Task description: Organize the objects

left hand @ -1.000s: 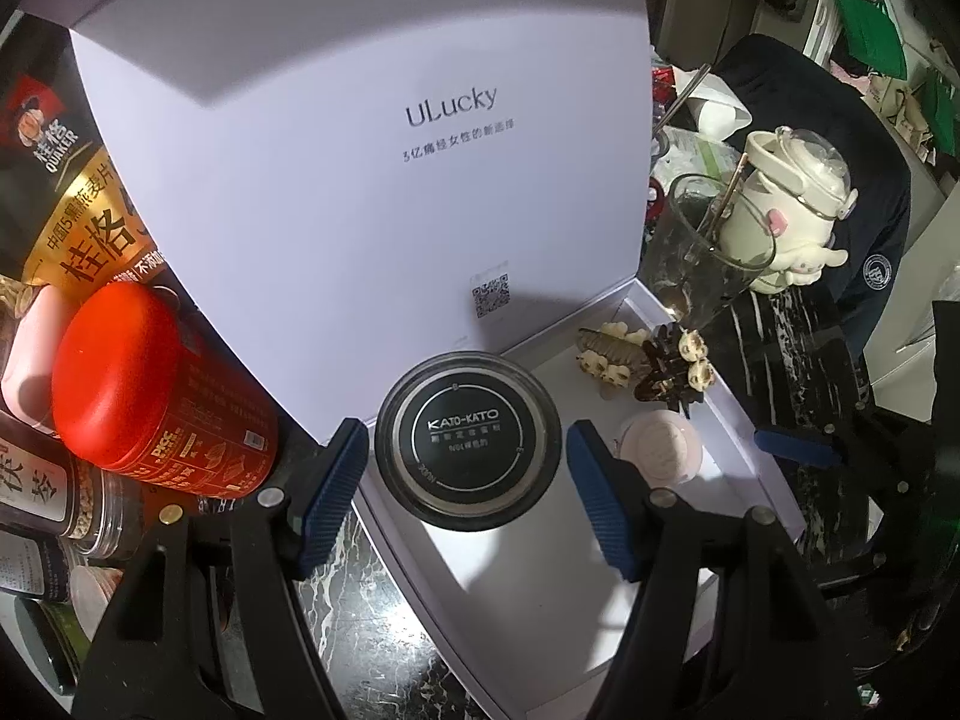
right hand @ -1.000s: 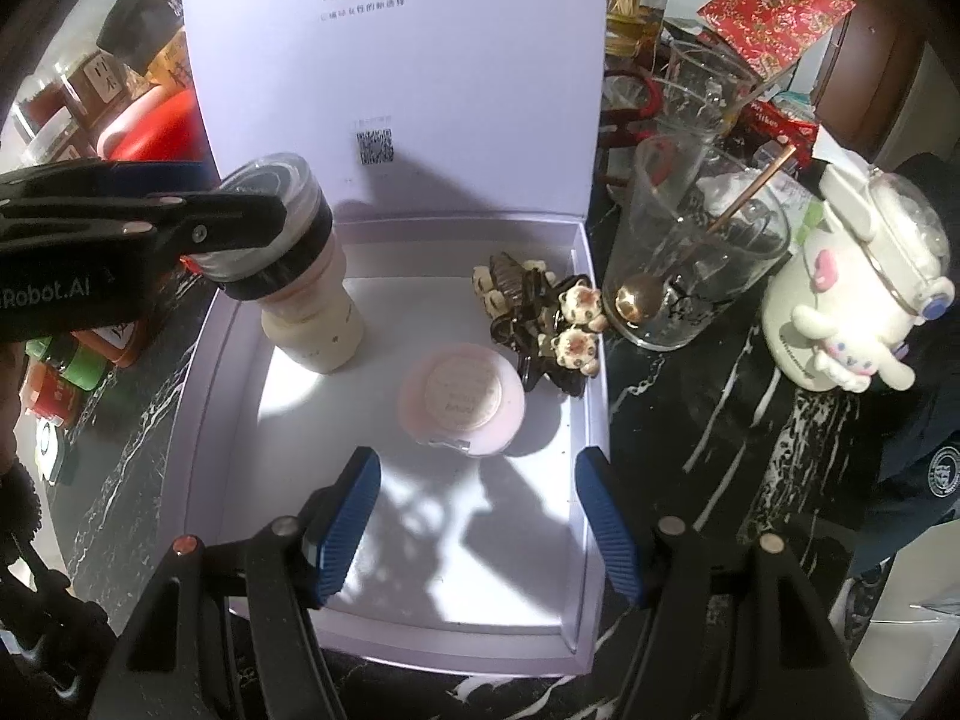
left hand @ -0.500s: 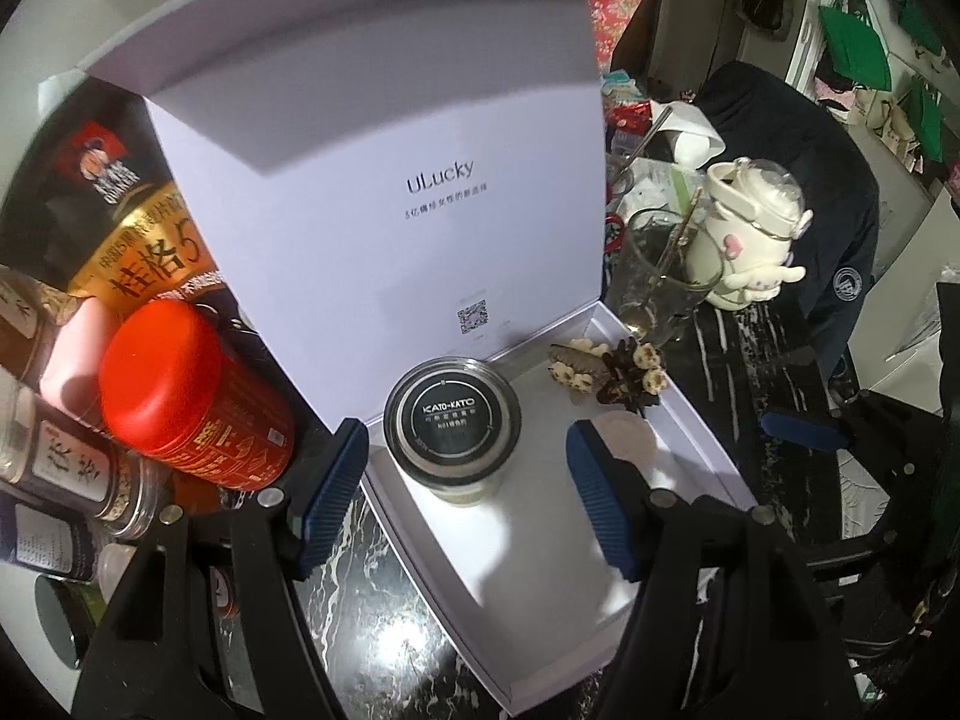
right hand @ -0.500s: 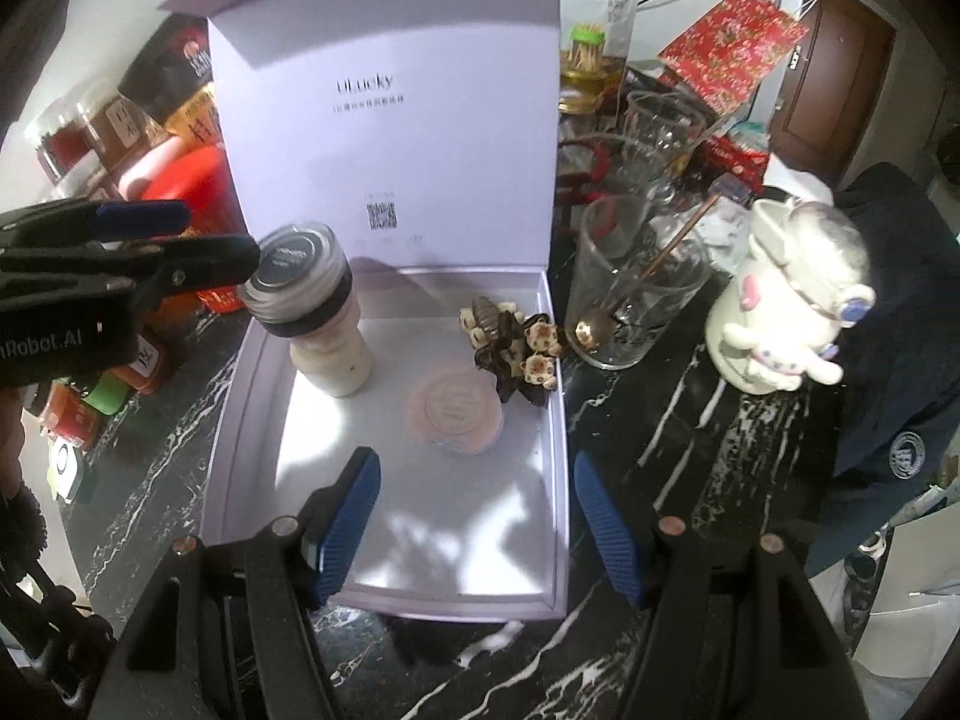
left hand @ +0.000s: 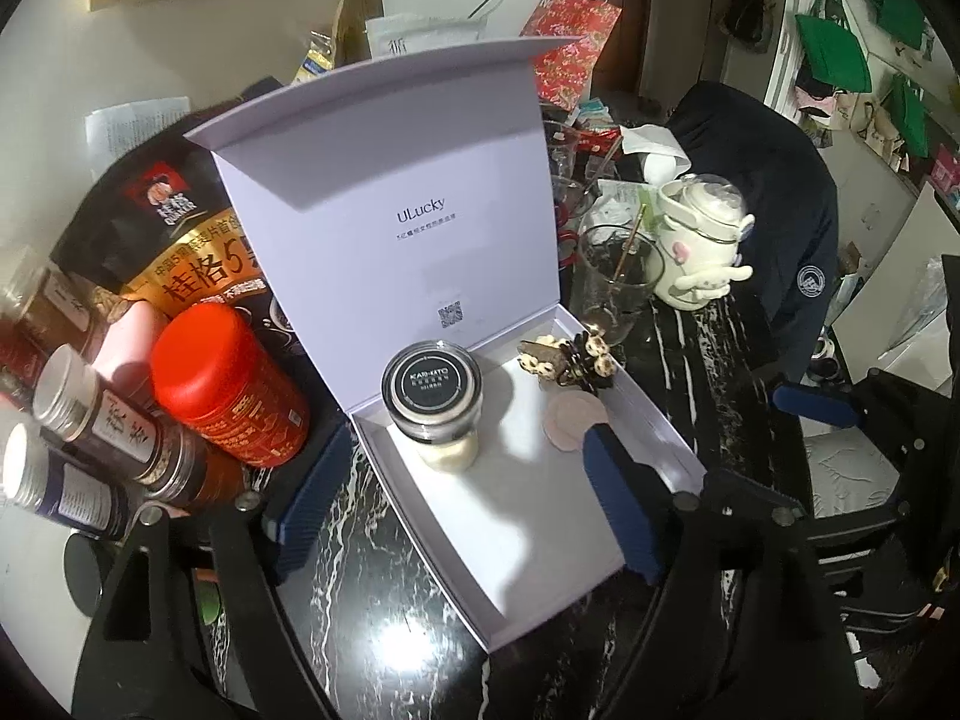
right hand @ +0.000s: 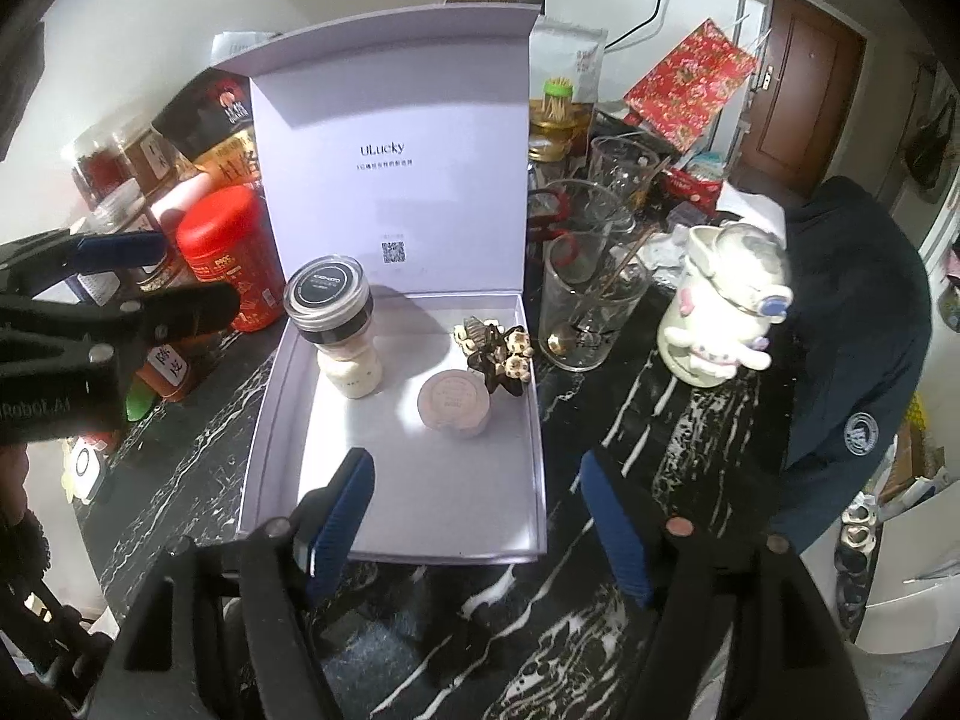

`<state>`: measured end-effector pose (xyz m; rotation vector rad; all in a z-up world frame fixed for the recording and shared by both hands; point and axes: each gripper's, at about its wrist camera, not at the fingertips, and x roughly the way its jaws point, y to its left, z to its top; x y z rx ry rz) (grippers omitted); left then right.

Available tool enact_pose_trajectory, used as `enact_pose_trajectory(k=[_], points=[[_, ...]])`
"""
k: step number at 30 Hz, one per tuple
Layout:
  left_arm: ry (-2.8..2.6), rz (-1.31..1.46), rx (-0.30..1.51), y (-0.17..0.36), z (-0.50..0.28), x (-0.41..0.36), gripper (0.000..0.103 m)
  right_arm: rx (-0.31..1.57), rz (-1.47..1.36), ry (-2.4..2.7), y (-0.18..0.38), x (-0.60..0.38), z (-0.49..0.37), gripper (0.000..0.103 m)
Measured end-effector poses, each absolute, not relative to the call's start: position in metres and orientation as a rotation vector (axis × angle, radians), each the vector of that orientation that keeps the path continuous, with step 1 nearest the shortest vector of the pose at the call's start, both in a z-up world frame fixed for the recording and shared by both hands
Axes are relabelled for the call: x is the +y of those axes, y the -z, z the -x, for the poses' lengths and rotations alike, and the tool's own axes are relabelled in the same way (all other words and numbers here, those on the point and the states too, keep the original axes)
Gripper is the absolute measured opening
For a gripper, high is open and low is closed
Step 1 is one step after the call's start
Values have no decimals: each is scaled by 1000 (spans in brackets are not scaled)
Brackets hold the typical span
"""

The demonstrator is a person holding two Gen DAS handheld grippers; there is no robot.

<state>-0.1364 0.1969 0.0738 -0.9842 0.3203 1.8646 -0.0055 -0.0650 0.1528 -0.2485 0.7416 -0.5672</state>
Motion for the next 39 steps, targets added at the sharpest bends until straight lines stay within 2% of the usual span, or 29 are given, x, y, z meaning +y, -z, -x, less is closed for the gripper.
enact_pose_trajectory(k=[14, 39], points=[[-1898, 968, 285, -90, 90, 158, 87, 710, 277, 553, -152, -37, 58, 74], [-1984, 1004, 248, -99, 10, 103, 88, 711, 329, 463, -132, -18, 131, 74]])
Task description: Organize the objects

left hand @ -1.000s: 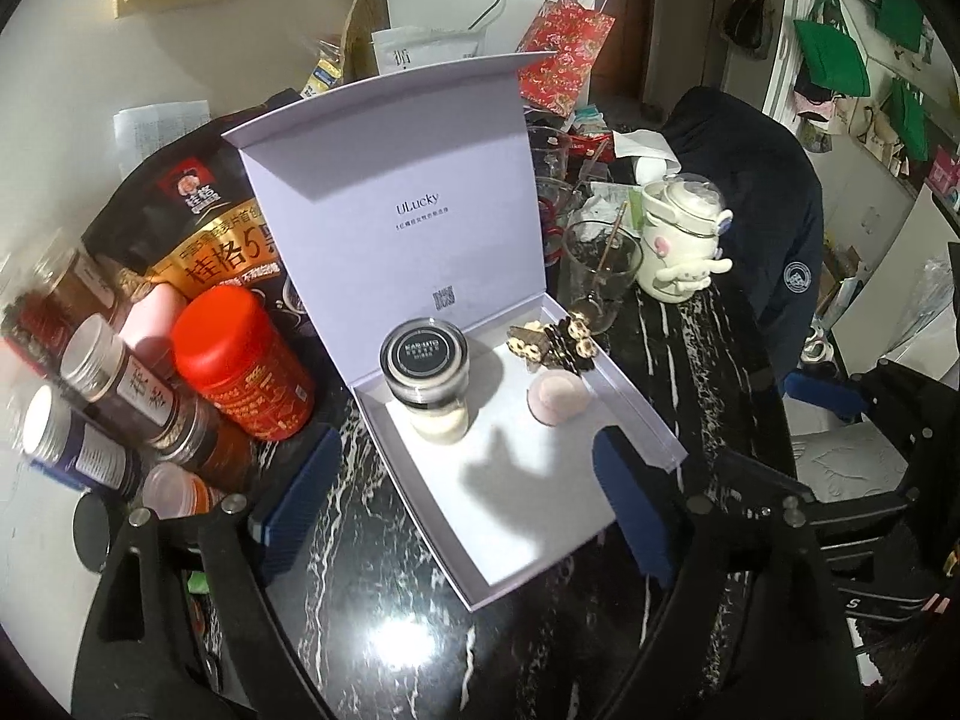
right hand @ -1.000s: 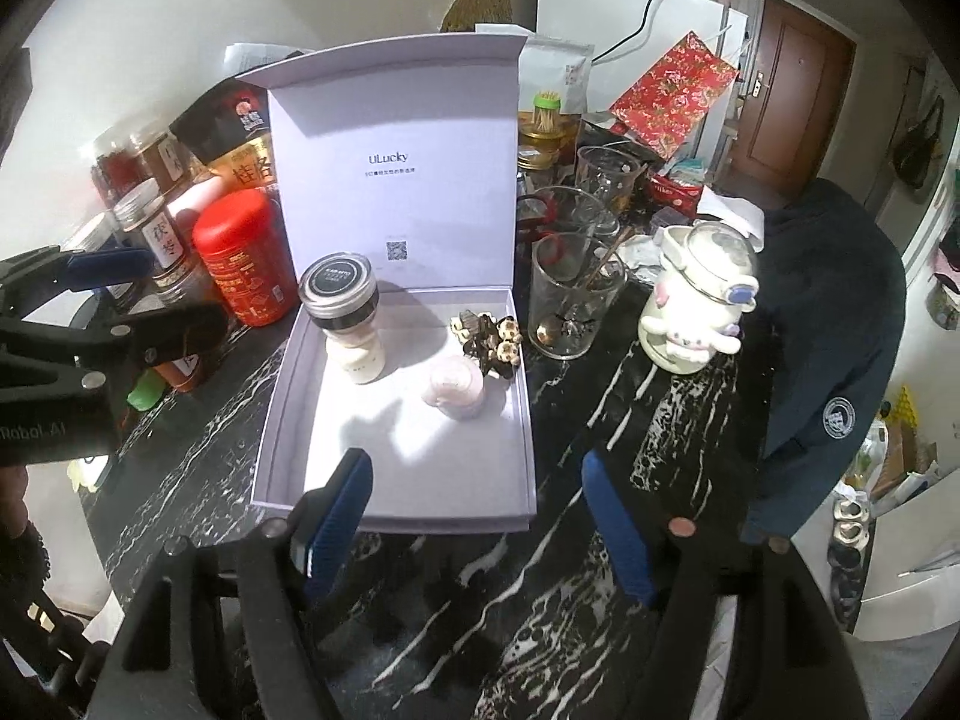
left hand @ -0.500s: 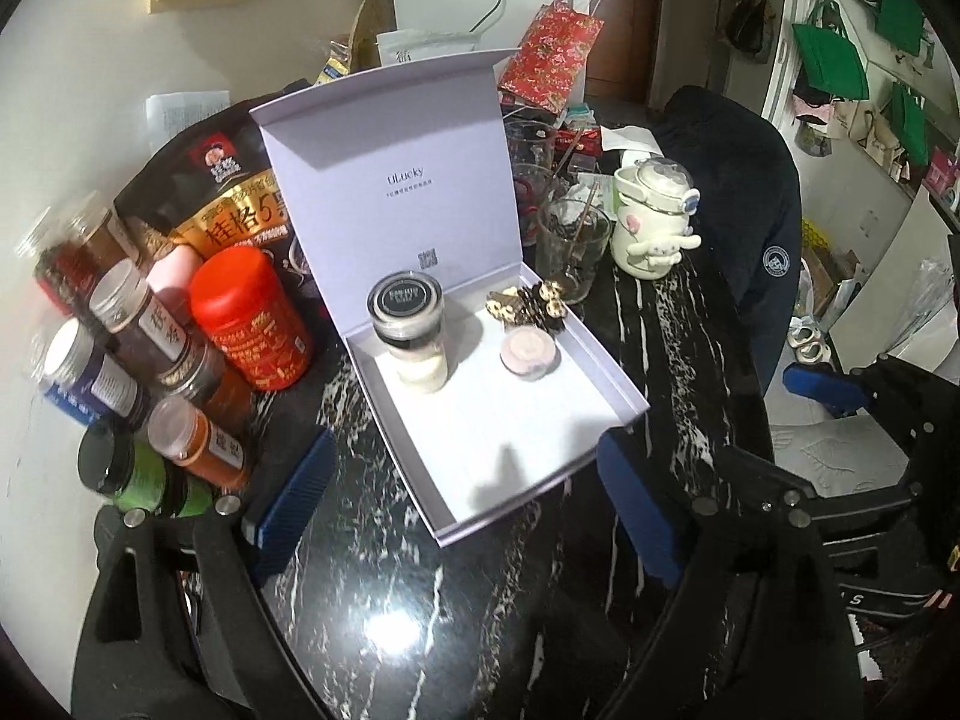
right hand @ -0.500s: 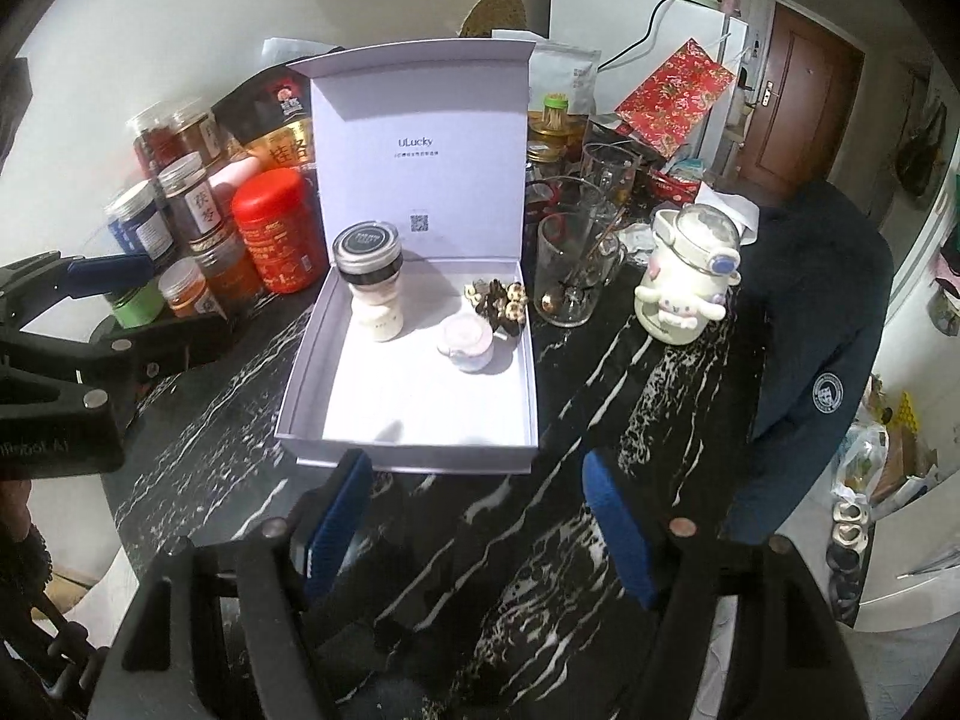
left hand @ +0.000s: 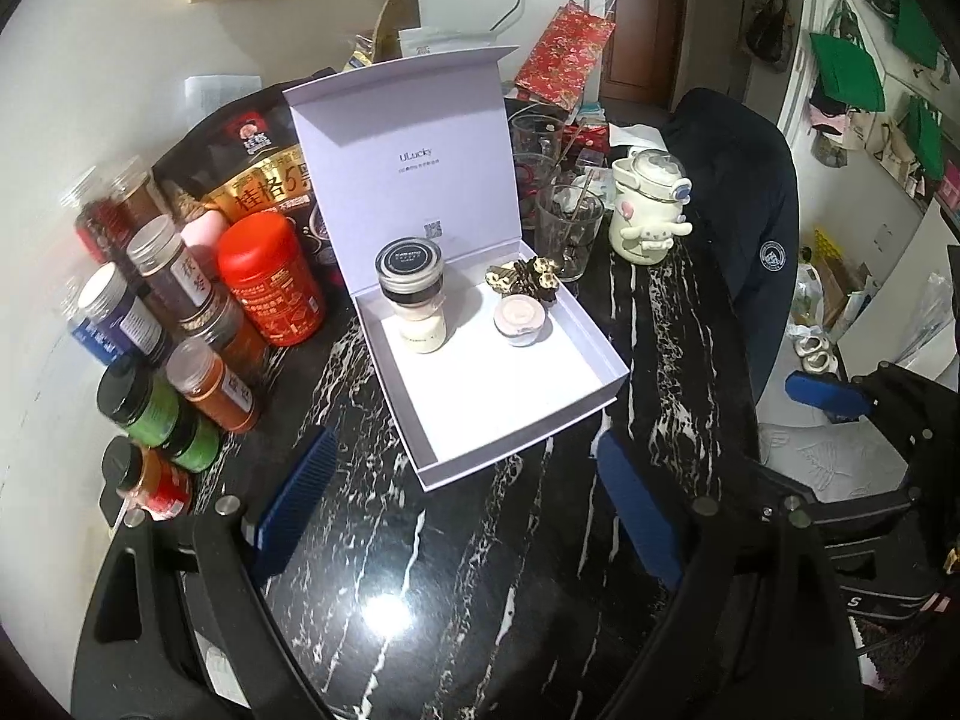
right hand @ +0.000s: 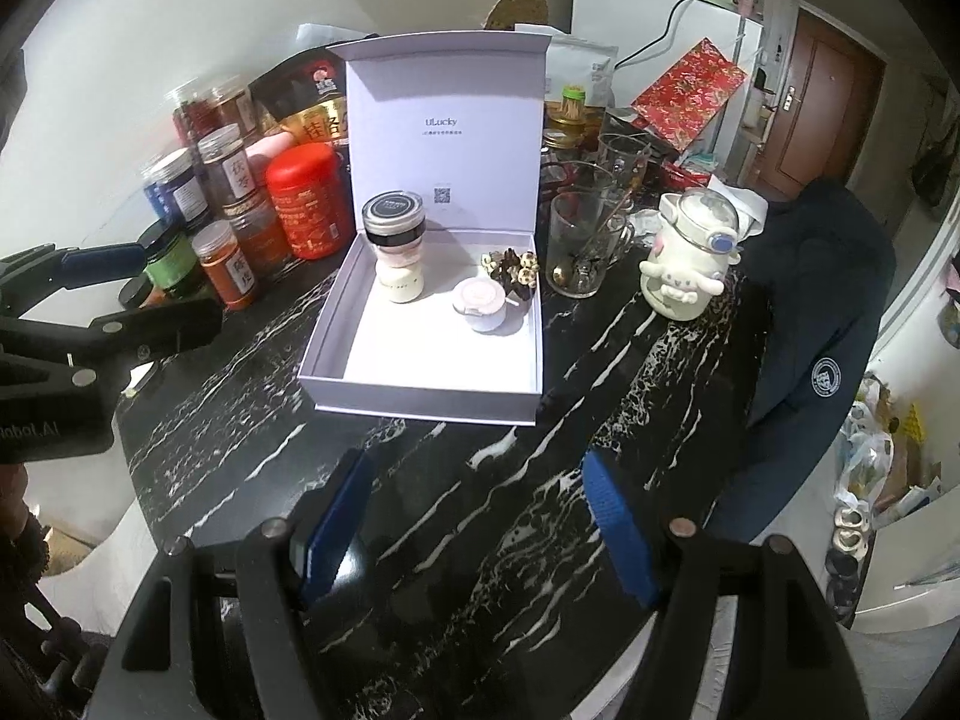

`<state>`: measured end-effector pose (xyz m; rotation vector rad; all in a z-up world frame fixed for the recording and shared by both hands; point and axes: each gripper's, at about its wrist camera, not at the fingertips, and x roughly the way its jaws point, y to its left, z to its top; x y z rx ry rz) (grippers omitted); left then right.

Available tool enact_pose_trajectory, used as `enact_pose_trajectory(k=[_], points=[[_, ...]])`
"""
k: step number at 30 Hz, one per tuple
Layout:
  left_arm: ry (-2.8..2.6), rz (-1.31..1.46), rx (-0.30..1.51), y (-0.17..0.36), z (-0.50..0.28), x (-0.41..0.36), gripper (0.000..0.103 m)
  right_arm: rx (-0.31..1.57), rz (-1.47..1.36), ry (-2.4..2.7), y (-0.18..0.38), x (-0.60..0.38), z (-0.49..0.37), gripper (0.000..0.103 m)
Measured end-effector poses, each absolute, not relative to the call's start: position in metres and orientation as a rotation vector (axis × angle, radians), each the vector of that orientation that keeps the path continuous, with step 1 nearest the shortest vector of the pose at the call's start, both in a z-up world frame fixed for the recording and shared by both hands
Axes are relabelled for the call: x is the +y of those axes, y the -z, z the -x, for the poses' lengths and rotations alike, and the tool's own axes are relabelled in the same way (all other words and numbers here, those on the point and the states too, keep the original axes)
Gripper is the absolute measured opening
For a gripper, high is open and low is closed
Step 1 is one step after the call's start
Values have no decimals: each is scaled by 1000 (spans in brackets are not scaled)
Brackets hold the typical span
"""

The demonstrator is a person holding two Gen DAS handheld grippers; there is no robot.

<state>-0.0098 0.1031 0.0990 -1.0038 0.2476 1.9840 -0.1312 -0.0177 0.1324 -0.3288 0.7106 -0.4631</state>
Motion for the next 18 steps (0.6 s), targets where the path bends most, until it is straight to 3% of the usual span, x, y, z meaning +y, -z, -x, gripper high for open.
enact_pose_trajectory(k=[18], points=[[-2100, 1059, 138, -107, -18, 95, 88, 678, 383, 410, -142, -34, 140, 74]])
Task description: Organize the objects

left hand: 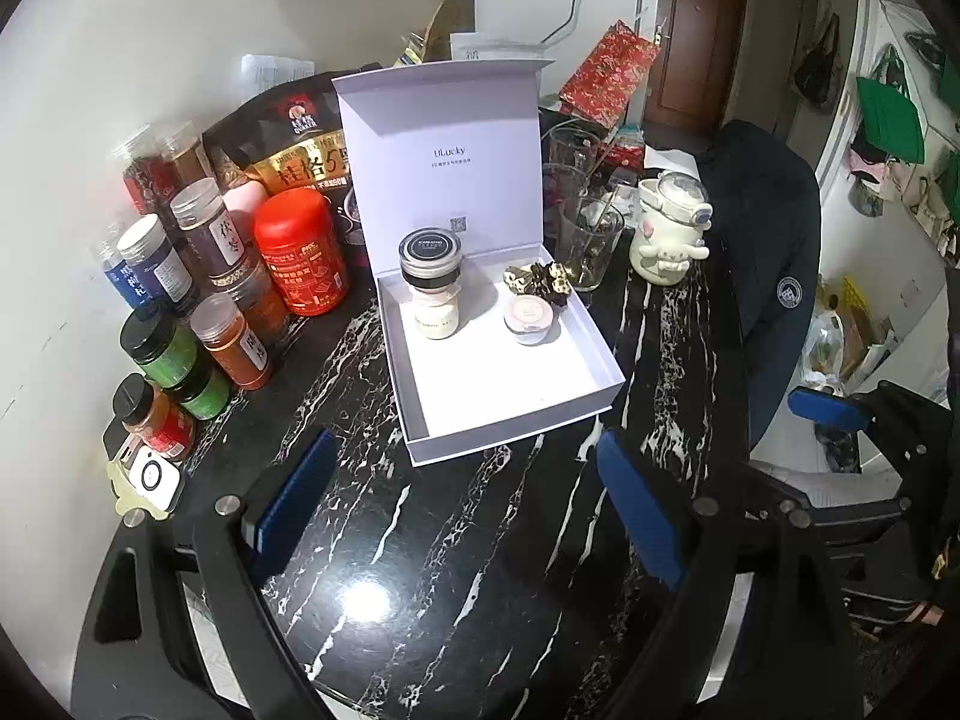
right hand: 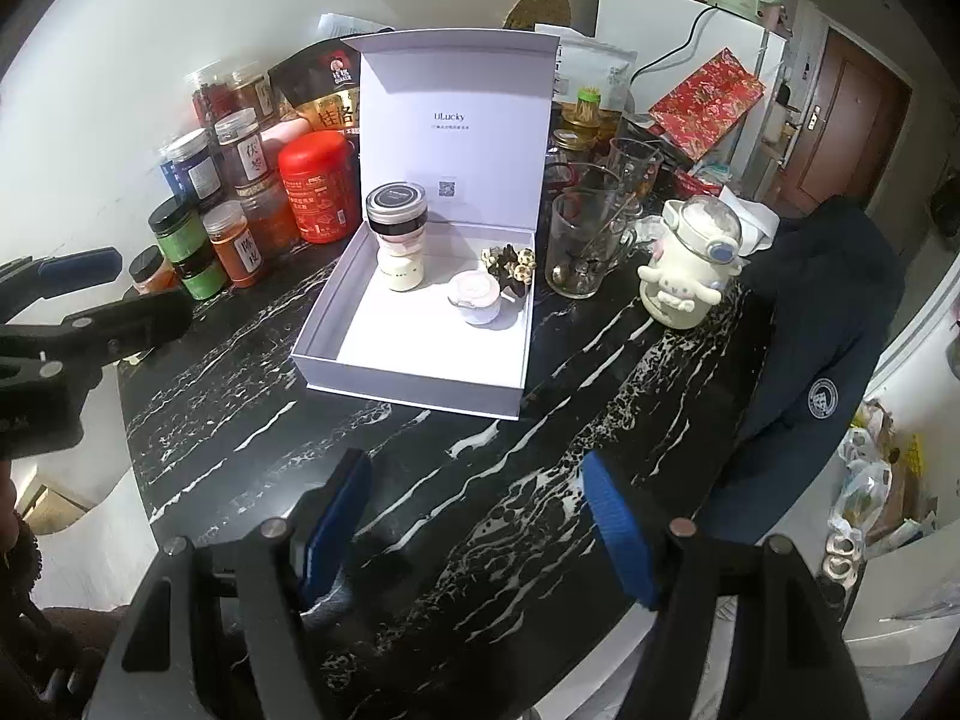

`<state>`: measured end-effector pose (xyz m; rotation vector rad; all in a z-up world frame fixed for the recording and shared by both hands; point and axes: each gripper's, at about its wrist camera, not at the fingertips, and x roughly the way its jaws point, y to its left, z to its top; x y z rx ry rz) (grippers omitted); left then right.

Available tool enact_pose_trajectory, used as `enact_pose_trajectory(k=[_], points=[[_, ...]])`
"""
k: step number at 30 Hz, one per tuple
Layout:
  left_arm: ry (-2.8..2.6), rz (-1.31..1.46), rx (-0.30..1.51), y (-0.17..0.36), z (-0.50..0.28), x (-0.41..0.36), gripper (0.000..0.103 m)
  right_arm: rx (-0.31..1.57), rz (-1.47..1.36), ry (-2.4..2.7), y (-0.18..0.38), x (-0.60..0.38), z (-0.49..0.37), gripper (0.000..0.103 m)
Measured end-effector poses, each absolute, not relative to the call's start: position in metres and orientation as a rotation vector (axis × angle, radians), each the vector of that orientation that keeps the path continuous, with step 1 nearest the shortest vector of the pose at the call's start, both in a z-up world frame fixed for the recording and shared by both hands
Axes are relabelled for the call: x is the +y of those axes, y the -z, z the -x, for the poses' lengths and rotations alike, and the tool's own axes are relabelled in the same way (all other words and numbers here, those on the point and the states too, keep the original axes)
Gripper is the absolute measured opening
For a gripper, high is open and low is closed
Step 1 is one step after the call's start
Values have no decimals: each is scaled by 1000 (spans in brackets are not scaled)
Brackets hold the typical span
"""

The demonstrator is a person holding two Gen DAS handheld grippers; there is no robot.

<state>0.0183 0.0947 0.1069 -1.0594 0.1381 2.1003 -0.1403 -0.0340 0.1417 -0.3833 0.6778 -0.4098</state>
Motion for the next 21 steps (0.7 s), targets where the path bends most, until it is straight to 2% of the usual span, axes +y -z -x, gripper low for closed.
enact_pose_trajectory(k=[21], points=[[-2126, 1087, 122, -102, -26, 91, 88, 675, 394, 386, -145, -30, 138, 74]])
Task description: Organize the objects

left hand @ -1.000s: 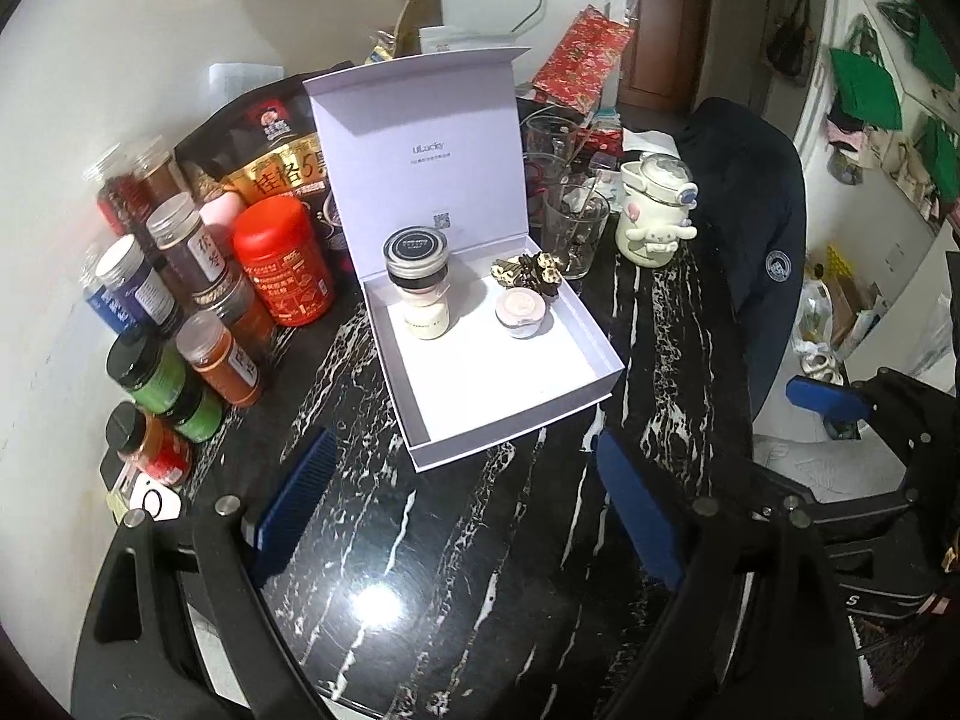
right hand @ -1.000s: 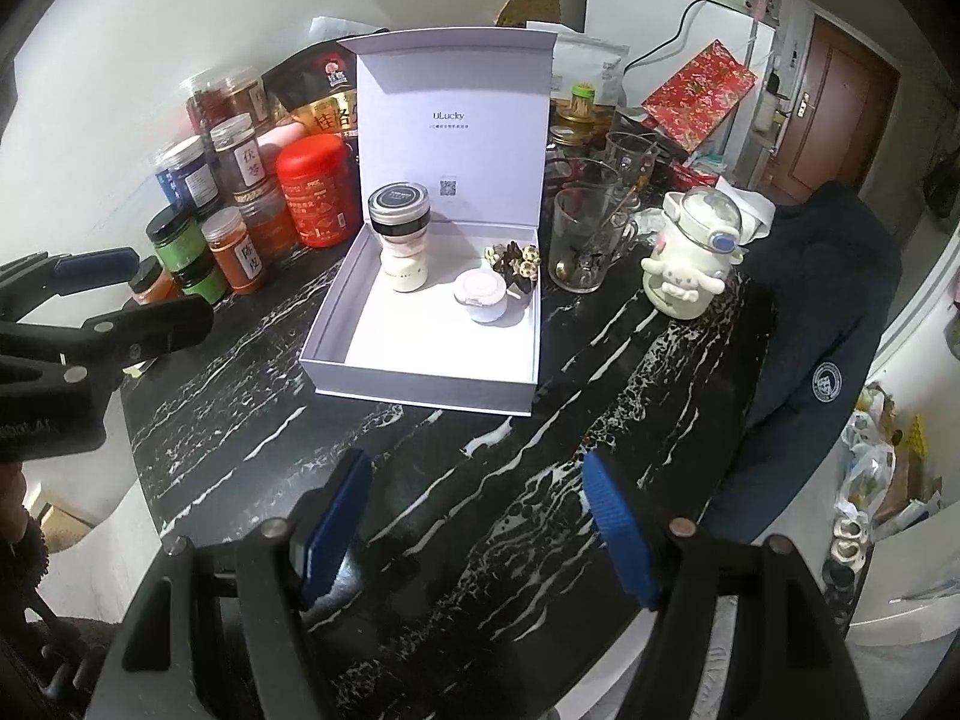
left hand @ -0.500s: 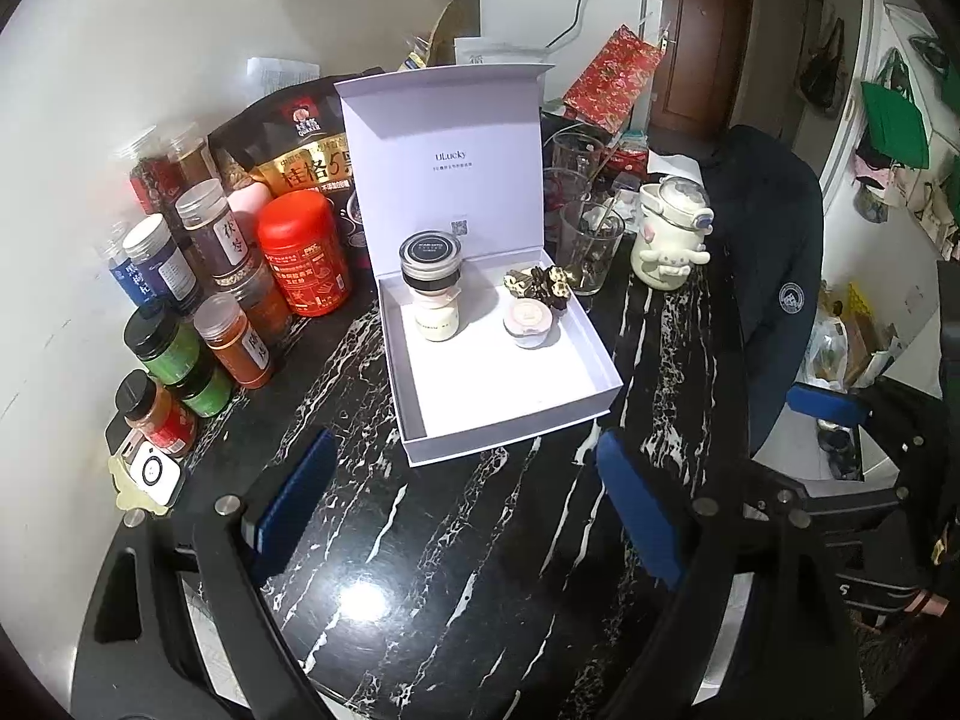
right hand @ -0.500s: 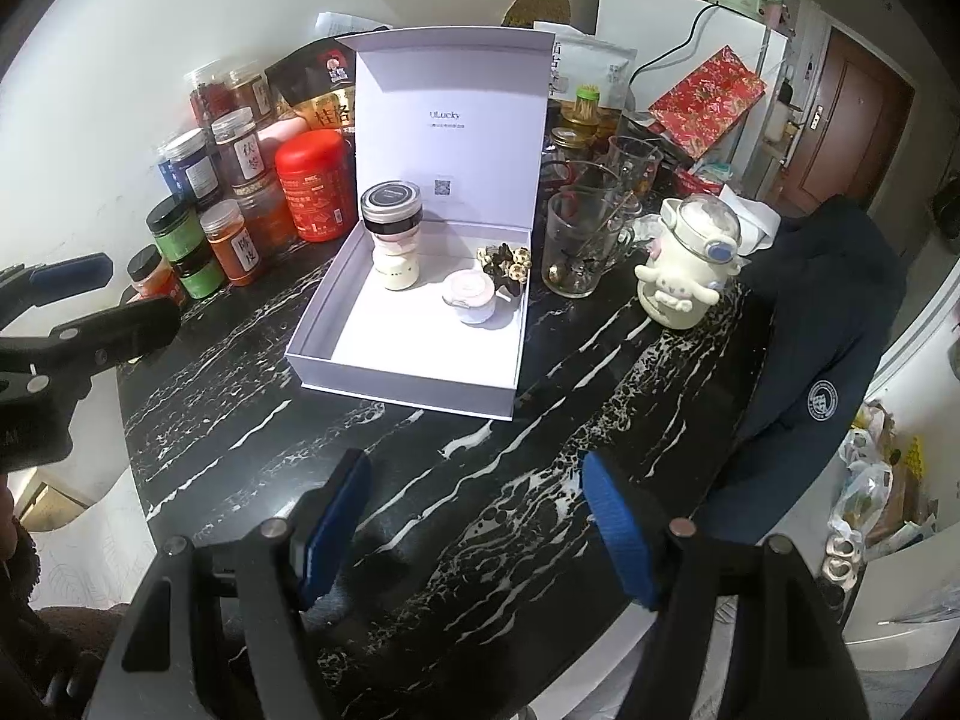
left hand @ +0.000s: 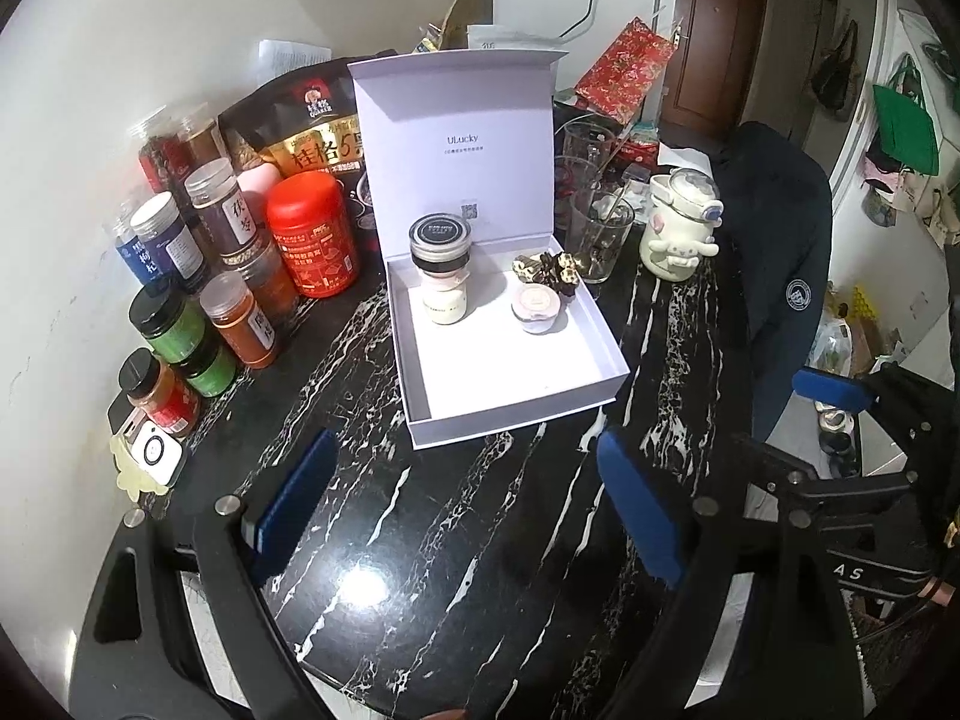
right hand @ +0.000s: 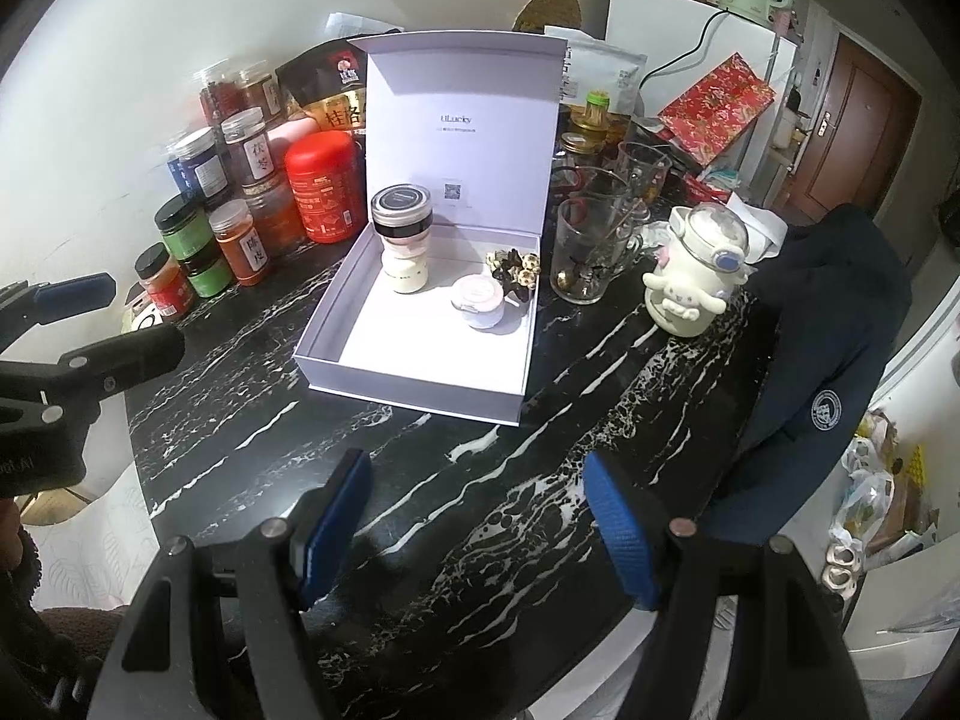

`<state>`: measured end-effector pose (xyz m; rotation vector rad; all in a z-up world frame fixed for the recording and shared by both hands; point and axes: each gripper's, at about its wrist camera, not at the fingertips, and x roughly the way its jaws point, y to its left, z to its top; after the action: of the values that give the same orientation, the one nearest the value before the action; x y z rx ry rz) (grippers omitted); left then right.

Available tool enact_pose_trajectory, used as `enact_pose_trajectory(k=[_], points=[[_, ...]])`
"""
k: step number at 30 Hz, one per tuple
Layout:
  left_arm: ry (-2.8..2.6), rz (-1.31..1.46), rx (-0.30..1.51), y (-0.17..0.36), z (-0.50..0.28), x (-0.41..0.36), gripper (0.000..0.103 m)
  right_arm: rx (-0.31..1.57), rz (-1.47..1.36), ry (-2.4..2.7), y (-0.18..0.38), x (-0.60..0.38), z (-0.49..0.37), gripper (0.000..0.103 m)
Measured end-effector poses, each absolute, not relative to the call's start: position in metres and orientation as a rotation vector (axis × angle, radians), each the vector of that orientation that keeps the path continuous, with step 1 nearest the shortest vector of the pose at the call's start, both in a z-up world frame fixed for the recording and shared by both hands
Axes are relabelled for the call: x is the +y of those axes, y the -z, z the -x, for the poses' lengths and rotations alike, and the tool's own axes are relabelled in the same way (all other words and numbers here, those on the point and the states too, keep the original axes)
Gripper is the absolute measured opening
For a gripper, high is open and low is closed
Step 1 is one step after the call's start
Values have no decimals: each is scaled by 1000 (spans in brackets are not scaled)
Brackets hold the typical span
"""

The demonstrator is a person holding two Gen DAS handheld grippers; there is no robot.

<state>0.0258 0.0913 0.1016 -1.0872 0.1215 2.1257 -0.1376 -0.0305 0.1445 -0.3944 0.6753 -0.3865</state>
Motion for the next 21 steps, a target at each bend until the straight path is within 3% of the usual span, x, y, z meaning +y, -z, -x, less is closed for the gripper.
enact_pose_trajectory(k=[21], points=[[-2138, 1113, 131, -96, -28, 80, 88, 676, 409, 390, -140, -22, 137, 74]])
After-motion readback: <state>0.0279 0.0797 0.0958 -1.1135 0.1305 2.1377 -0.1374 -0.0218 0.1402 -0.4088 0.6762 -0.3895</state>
